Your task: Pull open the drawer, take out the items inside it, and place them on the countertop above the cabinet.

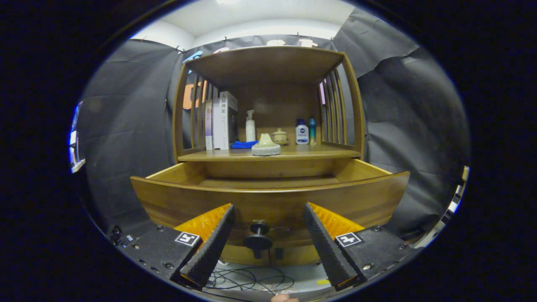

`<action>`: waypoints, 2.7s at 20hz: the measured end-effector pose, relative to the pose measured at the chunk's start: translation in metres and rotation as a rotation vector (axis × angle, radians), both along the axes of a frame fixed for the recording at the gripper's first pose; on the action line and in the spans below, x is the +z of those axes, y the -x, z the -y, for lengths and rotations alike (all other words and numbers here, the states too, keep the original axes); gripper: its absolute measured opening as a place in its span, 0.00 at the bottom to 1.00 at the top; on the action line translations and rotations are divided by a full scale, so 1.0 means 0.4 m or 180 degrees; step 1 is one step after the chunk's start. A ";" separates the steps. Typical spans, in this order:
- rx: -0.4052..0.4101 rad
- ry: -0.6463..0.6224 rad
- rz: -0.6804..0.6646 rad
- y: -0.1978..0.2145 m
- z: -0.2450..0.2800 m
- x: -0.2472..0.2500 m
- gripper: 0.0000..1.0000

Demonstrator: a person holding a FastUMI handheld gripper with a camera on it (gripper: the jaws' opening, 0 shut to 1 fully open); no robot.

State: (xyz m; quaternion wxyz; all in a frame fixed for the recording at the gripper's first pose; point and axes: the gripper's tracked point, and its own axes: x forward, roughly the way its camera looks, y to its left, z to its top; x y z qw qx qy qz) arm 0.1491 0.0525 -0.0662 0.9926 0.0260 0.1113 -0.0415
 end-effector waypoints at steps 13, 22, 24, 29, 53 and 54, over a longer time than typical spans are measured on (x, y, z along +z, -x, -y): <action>-0.0098 0.0233 -0.0062 -0.024 -0.014 -0.044 1.00; -0.0104 0.0186 -0.0075 -0.106 -0.010 -0.022 1.00; -0.0116 0.0152 -0.0067 -0.121 -0.012 -0.017 1.00; -0.0128 0.0150 -0.0097 -0.170 -0.006 -0.023 1.00; -0.0107 0.0135 -0.0105 -0.375 0.019 -0.034 1.00; -0.0107 0.0137 -0.0099 -0.382 0.021 -0.035 1.00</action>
